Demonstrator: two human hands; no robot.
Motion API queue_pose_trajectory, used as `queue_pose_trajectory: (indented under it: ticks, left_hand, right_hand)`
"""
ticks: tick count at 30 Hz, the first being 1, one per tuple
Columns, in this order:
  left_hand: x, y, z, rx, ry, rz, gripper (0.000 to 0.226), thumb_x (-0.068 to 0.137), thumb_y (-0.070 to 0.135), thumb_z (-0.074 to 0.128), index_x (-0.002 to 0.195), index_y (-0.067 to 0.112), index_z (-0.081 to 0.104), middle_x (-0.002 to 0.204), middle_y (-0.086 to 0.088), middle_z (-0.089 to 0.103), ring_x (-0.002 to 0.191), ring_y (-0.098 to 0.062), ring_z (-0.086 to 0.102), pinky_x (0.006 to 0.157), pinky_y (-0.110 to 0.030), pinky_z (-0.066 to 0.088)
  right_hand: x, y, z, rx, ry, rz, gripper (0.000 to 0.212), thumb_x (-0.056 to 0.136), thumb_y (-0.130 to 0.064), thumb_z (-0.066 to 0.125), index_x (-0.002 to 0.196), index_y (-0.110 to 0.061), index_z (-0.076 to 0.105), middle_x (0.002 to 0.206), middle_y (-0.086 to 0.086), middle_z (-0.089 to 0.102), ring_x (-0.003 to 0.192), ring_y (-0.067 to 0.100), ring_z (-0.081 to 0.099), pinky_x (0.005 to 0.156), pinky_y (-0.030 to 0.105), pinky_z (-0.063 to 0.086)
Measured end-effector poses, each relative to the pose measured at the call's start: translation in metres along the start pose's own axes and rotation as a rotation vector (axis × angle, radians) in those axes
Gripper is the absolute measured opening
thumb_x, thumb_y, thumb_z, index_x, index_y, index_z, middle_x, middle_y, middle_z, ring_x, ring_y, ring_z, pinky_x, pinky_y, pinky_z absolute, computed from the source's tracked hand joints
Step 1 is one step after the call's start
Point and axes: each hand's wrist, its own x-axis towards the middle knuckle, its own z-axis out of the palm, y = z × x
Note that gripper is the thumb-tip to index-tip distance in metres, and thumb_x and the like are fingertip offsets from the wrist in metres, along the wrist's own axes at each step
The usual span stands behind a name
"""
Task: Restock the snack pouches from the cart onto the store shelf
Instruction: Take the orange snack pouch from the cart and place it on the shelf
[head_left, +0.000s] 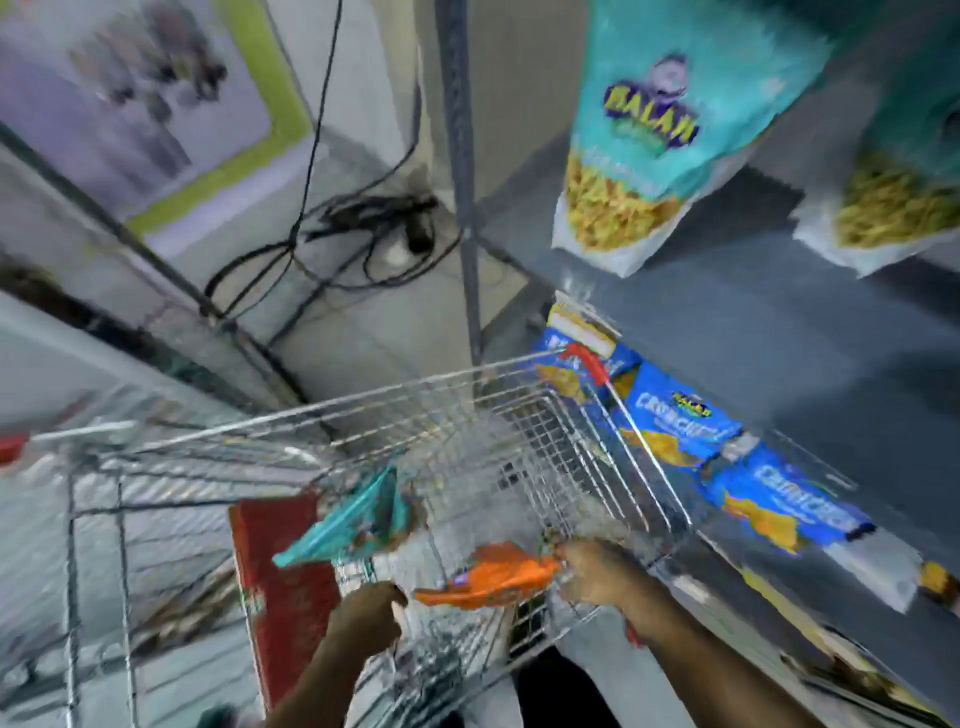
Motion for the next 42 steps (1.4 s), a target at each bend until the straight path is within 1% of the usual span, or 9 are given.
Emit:
queue_pose_trajectory:
  ticks: [2,6,8,11,15,23,26,35,42]
  left_hand:
    - [0.001,0.015,0.009,-0.193,-0.199,-0.079,0.031,0.075,0.026,0.068,0.105,0.029,0.062,0.103,-0.003,0.07,0.108,-0.024,0.062,0.084,-0.028,0.046]
    - [0.005,0.043,0.015,-0.643,-0.066,-0.163,0.02,0.07,0.014,0.074,0.083,0.029,0.074,0.066,0.011,0.072,0.062,0.004,0.063,0.062,-0.021,0.044]
    - [0.012,0.044,0.028,-0.74,-0.012,-0.231,0.024,0.063,0.021,0.077,0.058,0.043,0.069,0.046,0.02,0.065,0.048,0.01,0.057,0.062,-0.027,0.048]
    - [0.023,0.043,0.048,-0.858,0.05,-0.317,0.015,0.053,0.034,0.076,0.057,0.047,0.069,0.061,-0.002,0.075,0.065,-0.017,0.071,0.067,-0.039,0.056]
    - [0.027,0.054,0.036,-0.958,0.114,-0.357,0.023,0.054,0.042,0.082,0.066,0.024,0.073,0.073,-0.009,0.076,0.072,-0.024,0.071,0.068,-0.04,0.056]
    - [0.037,0.057,-0.028,-1.044,0.237,-0.084,0.033,0.058,0.046,0.078,0.06,0.016,0.064,0.065,-0.005,0.067,0.065,-0.02,0.063,0.07,-0.044,0.057]
    - [0.014,0.071,-0.082,-1.136,0.336,0.085,0.036,0.062,0.041,0.074,0.06,0.008,0.062,0.06,0.0,0.056,0.062,-0.013,0.049,0.063,-0.04,0.047]
    - [-0.097,0.144,-0.281,-1.051,0.423,0.679,0.021,0.076,0.013,0.072,0.059,0.018,0.063,0.04,0.016,0.06,0.046,0.006,0.051,0.053,-0.018,0.044]
    - [-0.199,0.225,-0.401,-0.977,0.413,0.906,0.026,0.066,0.034,0.079,0.065,0.01,0.069,0.085,-0.013,0.077,0.084,-0.028,0.073,0.082,-0.041,0.058]
  right_hand:
    - [-0.029,-0.081,-0.048,-0.088,-0.137,-0.016,0.028,0.057,-0.032,0.064,0.078,-0.014,0.063,0.068,0.011,0.062,0.055,0.007,0.051,0.046,0.018,0.038]
    - [-0.039,-0.137,-0.087,-0.158,-0.22,-0.158,0.037,0.069,-0.022,0.065,0.106,-0.018,0.068,0.102,0.01,0.072,0.091,0.02,0.065,0.076,0.029,0.049]
    - [-0.027,-0.128,-0.081,-0.183,-0.256,-0.131,0.025,0.068,-0.026,0.068,0.092,-0.024,0.072,0.09,0.006,0.073,0.087,0.02,0.067,0.072,0.029,0.048]
    - [-0.019,-0.132,-0.086,-0.106,-0.177,-0.091,0.025,0.071,-0.019,0.075,0.054,-0.026,0.059,0.057,-0.008,0.058,0.057,0.01,0.056,0.054,0.023,0.038]
    - [-0.014,-0.125,-0.087,0.062,-0.017,0.0,0.013,0.065,-0.019,0.079,0.061,-0.016,0.068,0.063,0.001,0.068,0.06,0.017,0.065,0.059,0.027,0.051]
    - [-0.051,-0.141,-0.114,0.314,0.235,-0.058,0.041,0.07,-0.024,0.077,0.042,-0.012,0.051,0.043,0.007,0.04,0.048,0.012,0.034,0.052,0.029,0.024]
    - [-0.078,-0.155,-0.13,0.436,0.395,-0.139,0.054,0.063,-0.044,0.073,0.05,0.005,0.056,0.053,0.028,0.055,0.059,0.01,0.043,0.058,0.032,0.03]
    - [-0.256,-0.255,-0.238,0.655,0.871,-0.373,0.024,0.082,-0.013,0.068,0.059,-0.004,0.067,0.055,0.008,0.061,0.047,-0.002,0.048,0.06,0.029,0.042]
    - [-0.409,-0.293,-0.324,0.706,1.218,-0.528,0.012,0.077,-0.01,0.071,0.066,-0.005,0.07,0.051,-0.007,0.065,0.048,0.002,0.054,0.05,0.013,0.047]
